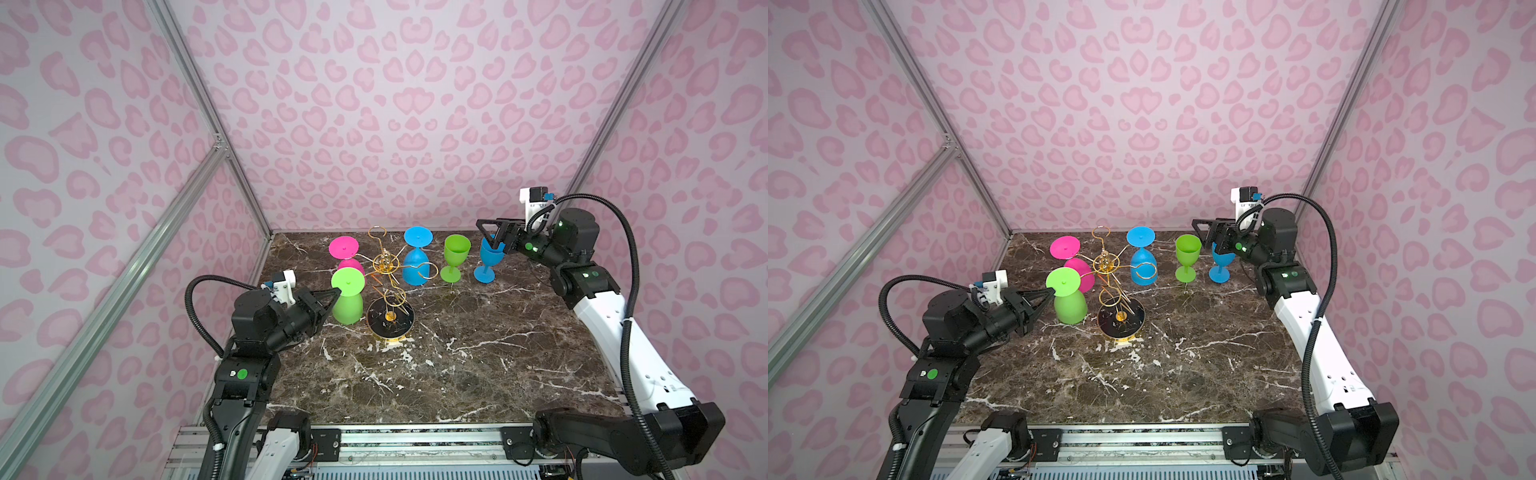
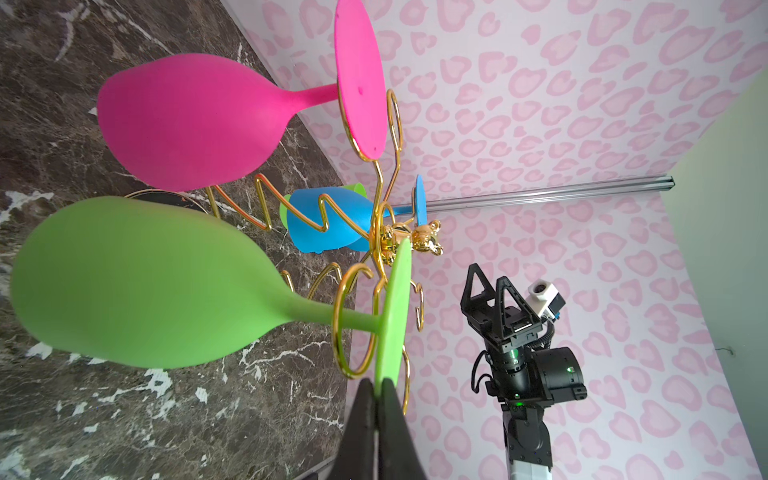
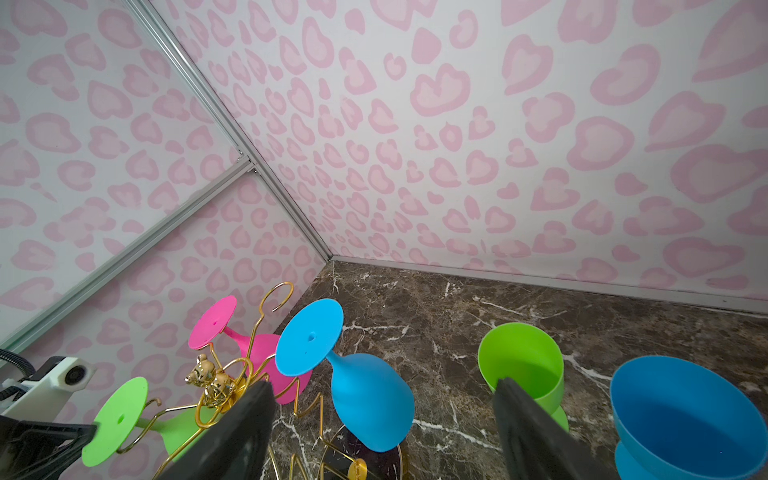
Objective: Take the wine glass off the wine glass rack
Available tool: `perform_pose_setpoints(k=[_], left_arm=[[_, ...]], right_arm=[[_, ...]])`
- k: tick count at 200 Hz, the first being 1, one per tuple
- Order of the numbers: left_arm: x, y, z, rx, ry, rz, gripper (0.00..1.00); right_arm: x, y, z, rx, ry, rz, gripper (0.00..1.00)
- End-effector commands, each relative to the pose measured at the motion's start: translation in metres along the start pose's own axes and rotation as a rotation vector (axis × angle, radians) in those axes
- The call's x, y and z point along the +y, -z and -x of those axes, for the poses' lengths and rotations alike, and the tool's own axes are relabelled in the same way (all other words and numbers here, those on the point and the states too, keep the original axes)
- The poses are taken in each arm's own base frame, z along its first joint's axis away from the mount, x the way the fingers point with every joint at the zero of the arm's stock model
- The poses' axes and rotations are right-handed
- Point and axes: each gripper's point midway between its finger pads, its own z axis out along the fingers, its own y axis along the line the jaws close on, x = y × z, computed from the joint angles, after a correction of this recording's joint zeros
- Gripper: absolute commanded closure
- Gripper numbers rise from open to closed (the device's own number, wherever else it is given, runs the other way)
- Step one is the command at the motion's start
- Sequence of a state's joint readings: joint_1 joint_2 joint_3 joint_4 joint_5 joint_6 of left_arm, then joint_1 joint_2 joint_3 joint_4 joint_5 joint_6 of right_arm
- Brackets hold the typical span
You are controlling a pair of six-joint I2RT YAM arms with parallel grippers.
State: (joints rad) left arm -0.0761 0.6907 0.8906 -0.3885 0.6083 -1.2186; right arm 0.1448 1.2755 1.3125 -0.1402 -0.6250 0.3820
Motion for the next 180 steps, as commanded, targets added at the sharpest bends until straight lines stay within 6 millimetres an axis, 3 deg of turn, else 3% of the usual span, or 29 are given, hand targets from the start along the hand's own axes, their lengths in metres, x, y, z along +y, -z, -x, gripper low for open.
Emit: perform_pose_setpoints(k=[1, 180], left_arm=[[-0.02, 0.001, 0.001, 0.009, -0.034, -0.065, 0.96], [-0.027, -0.013, 0.004, 0.059, -0.062, -0.089, 0.96]], right_arm=[[0.003, -0.001, 0.004, -0.017, 0.011, 0.019, 0.16], [0.003, 0.001, 0.004, -0.014, 0.012, 0.011, 0.16]])
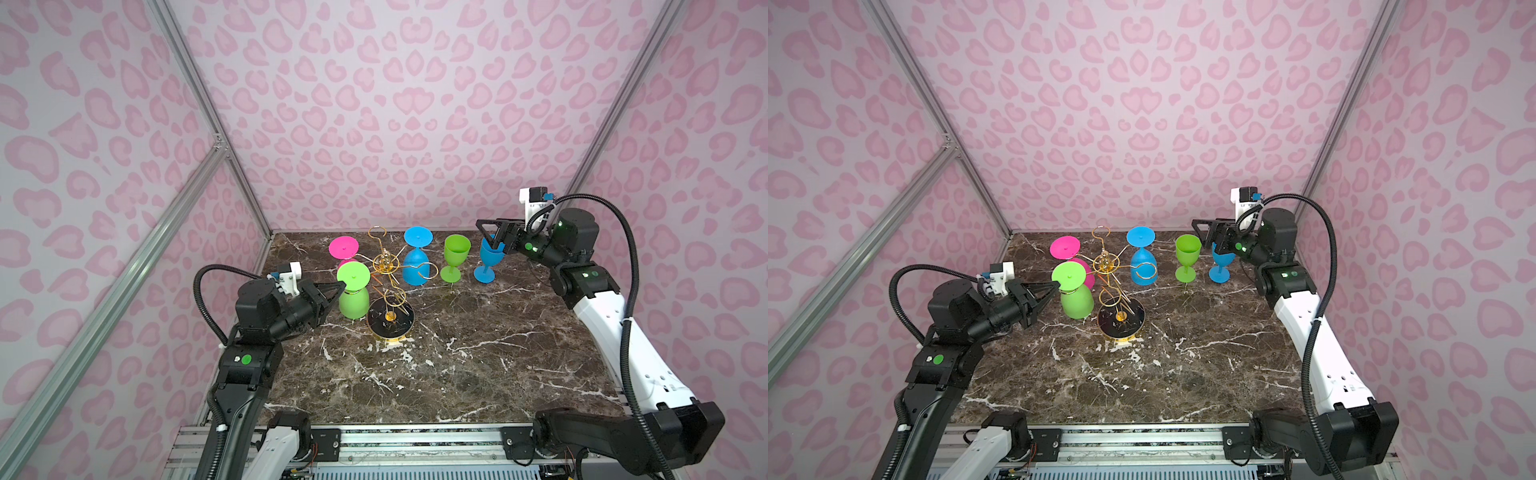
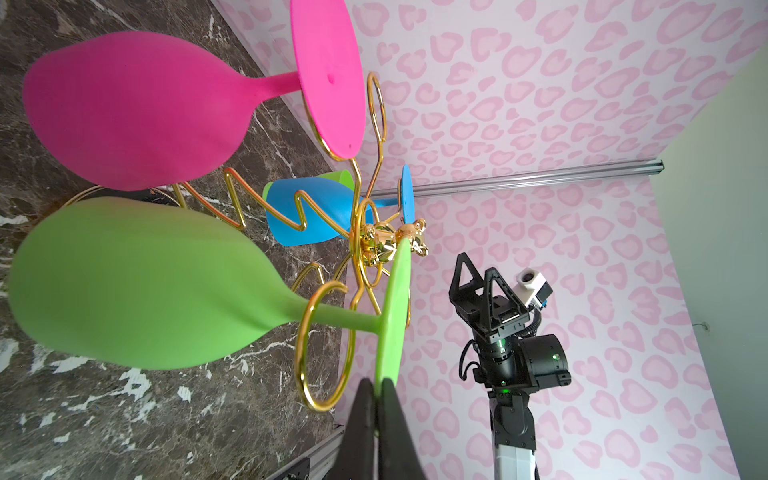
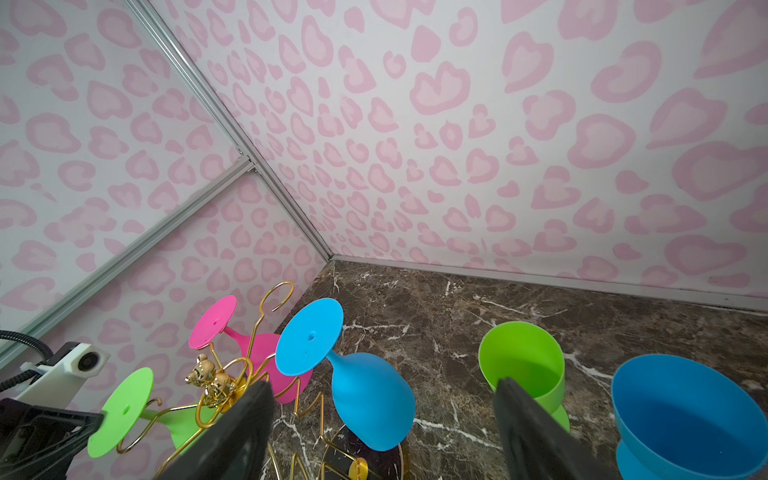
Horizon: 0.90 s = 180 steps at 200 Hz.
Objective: Take the wine glass off the wine glass rack
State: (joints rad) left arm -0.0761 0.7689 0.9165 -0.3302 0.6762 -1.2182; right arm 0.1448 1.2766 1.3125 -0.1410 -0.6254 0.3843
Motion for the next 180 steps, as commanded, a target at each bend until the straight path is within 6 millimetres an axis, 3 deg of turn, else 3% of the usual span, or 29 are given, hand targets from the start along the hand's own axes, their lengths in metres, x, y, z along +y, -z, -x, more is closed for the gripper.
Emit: perform_pose_setpoints(k=[1, 180], left_arm=[[-0.018, 0.001, 0.003, -0.002, -0.061, -0.06, 0.97], [-0.02, -0.011, 0.012, 0.009, -0.089, -0.054, 0.96]], right_arm=[[0.003, 0.001, 0.004, -0.016, 0.016, 0.01, 0.16], [0.002, 0.003, 0.003, -0.013, 0.019, 0.0, 0.15]])
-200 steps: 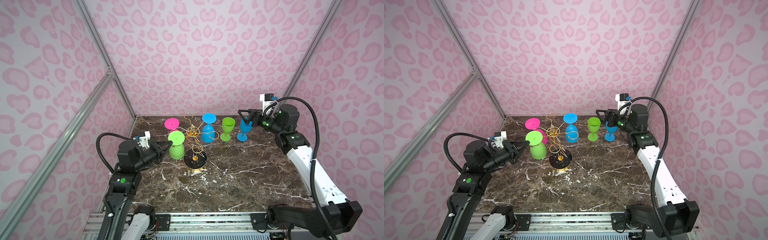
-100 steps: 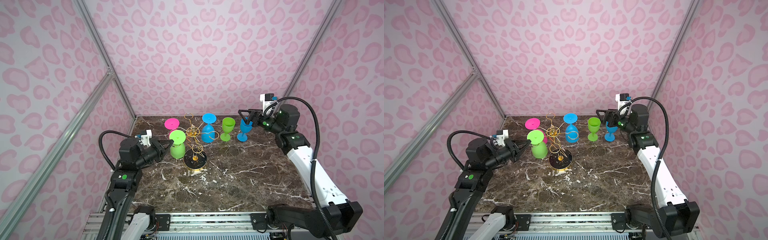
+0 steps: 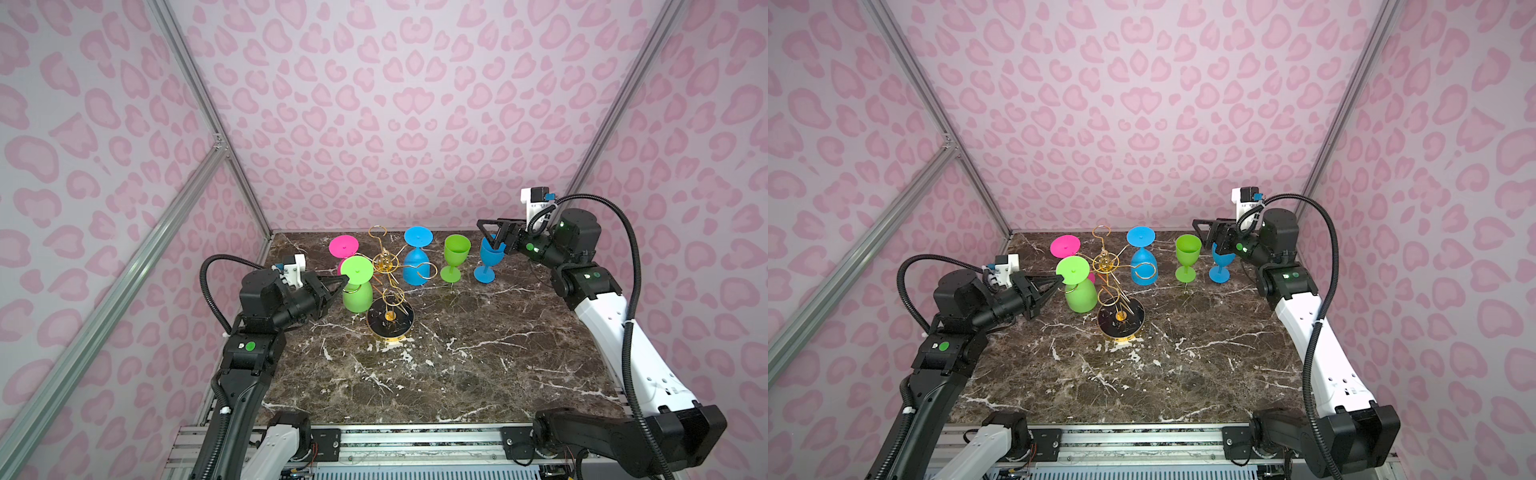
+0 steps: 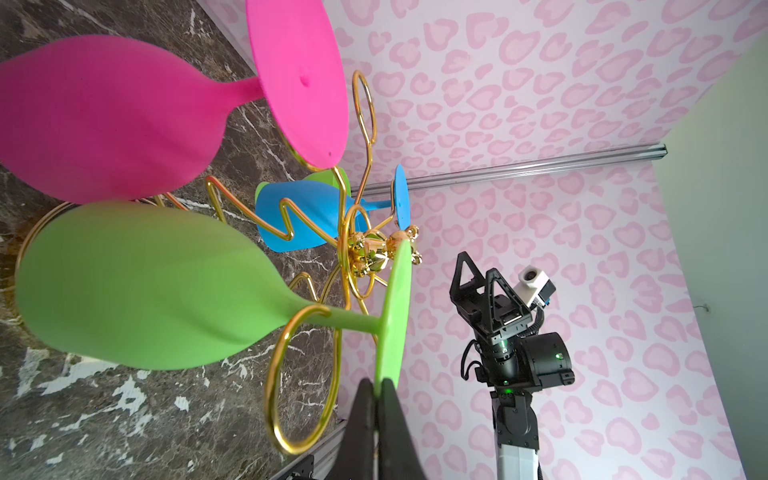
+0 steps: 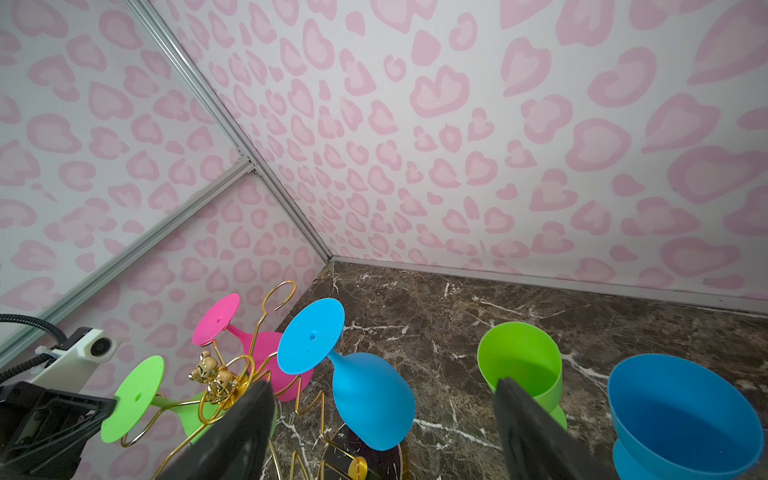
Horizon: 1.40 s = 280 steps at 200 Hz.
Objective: Take the wine glass off the wine glass rack
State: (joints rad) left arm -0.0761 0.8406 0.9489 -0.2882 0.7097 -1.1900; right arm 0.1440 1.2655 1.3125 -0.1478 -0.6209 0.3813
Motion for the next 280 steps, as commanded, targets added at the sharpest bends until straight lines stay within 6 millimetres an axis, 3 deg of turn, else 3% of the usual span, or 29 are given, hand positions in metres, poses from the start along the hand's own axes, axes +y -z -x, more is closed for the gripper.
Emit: perform_pose_setpoints(k=[1, 126, 280], left_arm=[[-0.013, 0.001, 0.006, -0.023, -0.06, -0.038, 0.96], [-0.011, -0.002, 0.012, -0.042, -0.074, -0.019, 0.96], [0.011, 0.012, 0.009, -0.085, -0.036, 0.024, 0.97]], right_arm=[[0.001, -0.001, 0.001, -0.008, 0.012, 0.005, 0.15], [0.001, 0.001, 0.0, -0.003, 0.015, -0.001, 0.15], [0.002, 0.002, -0.001, -0.001, 0.016, 0.005, 0.15]])
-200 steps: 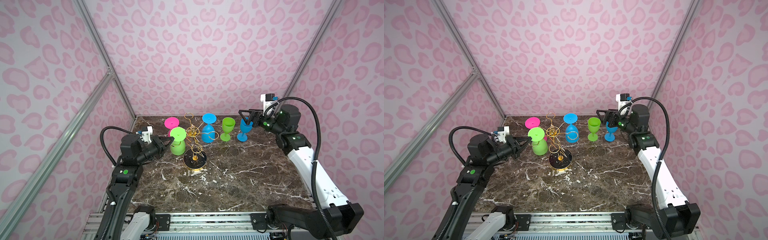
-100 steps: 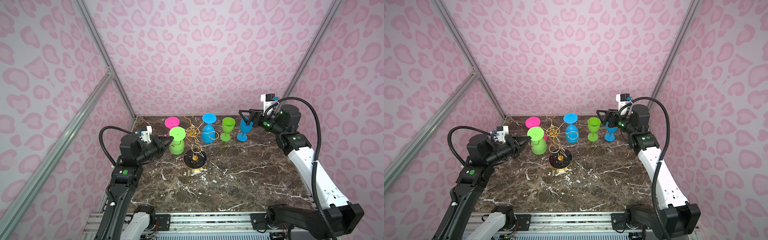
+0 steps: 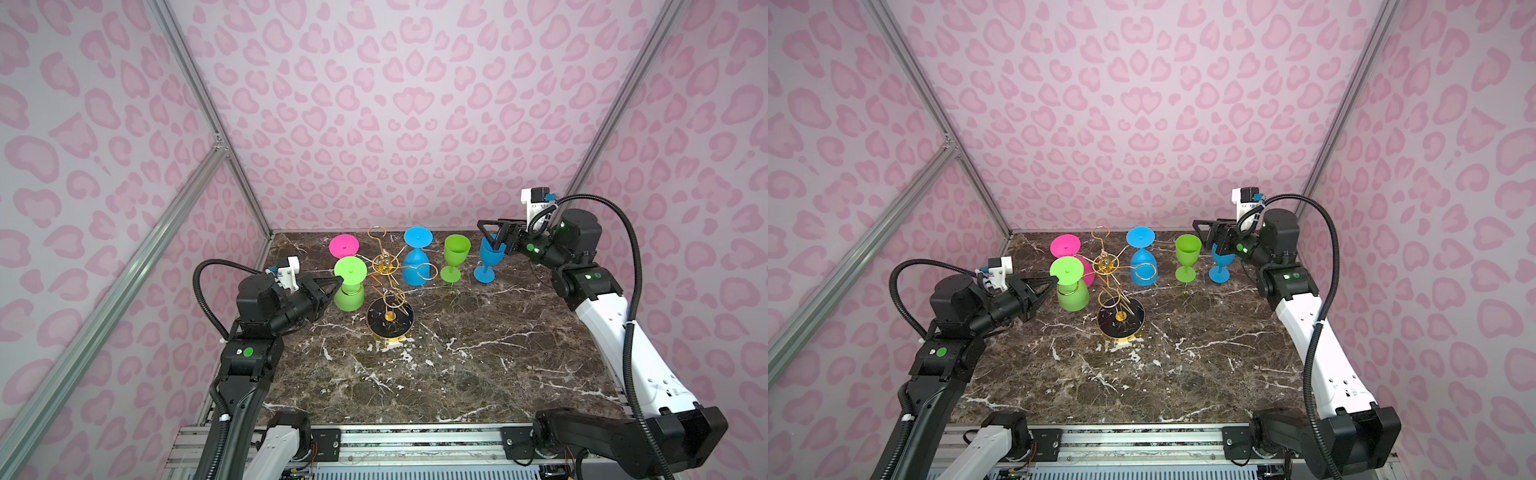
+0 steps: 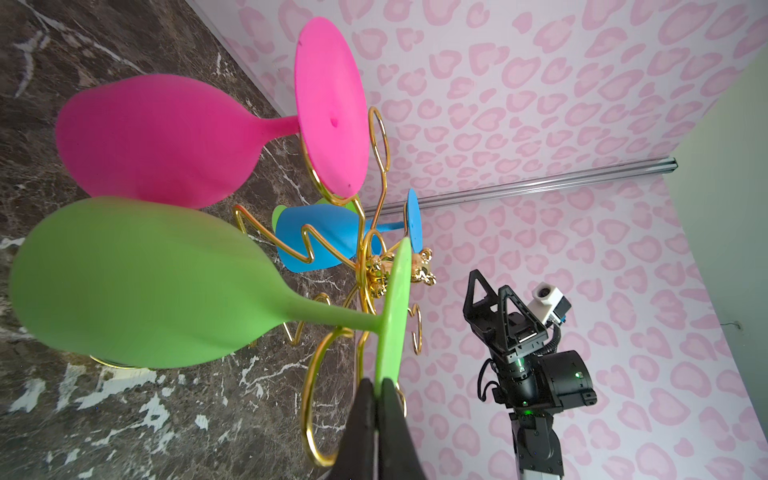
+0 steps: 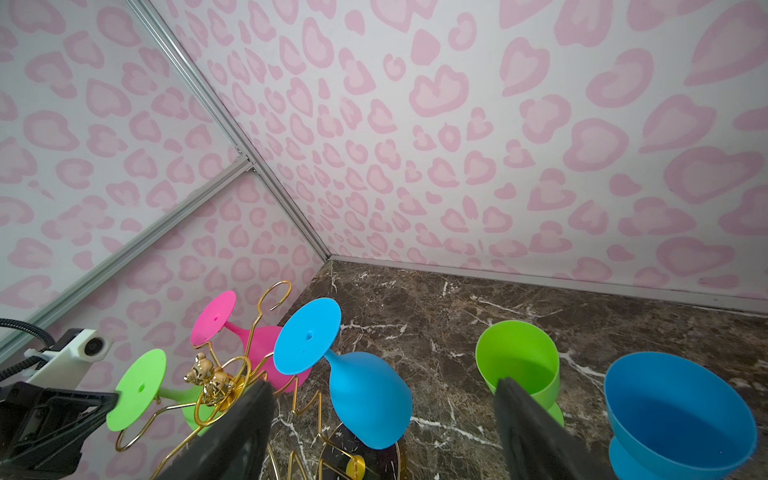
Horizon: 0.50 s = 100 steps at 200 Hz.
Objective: Take the wine glass off the wine glass rack
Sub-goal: 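Draw the lime-green glass back toward the robot with the left gripper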
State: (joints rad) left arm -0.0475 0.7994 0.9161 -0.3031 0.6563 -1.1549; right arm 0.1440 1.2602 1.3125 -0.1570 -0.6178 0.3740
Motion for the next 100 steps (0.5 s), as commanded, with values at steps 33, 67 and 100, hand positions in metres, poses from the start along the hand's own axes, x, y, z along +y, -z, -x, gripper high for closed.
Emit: perform_pose_setpoints(k=[33, 67, 100], left_arm=[[-0.002, 0.009, 0.003, -0.031, -0.008, -0.01, 0.96], [-0.003, 0.014, 0.0, -0.033, -0.008, -0.014, 0.97], [0.003, 0.017, -0.005, -0.029, 0.001, -0.004, 0.96]], right_arm=[[0.002, 0.001, -0.001, -0.002, 0.011, 0.008, 0.15], [0.002, 0.0, -0.001, -0.004, 0.007, 0.009, 0.15], [0.002, 0.0, 0.0, -0.004, 0.007, 0.011, 0.15]])
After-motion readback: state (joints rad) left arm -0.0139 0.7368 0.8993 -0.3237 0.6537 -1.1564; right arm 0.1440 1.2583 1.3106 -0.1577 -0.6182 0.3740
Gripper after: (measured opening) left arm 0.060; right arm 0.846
